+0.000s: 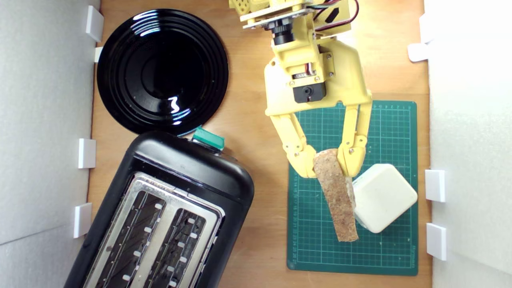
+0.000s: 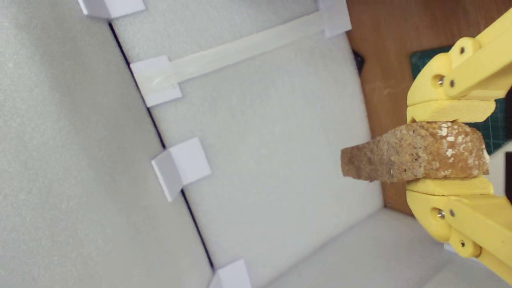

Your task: Pick bread and place in toaster

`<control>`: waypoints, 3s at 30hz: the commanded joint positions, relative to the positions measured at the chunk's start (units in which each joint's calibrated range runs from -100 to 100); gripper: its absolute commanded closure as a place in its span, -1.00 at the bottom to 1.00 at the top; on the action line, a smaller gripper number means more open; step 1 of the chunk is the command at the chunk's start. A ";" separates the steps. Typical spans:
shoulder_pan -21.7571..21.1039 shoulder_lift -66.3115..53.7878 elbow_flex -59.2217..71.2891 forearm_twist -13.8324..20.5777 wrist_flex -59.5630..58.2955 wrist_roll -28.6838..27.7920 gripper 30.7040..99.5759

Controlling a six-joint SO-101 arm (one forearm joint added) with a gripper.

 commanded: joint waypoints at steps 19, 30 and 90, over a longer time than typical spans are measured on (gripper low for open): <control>18.44 -3.72 -21.89 4.67 8.66 9.69 0.12; 22.15 -2.06 -27.79 5.21 8.83 11.52 0.12; 29.80 9.09 -42.23 7.93 26.75 16.65 0.12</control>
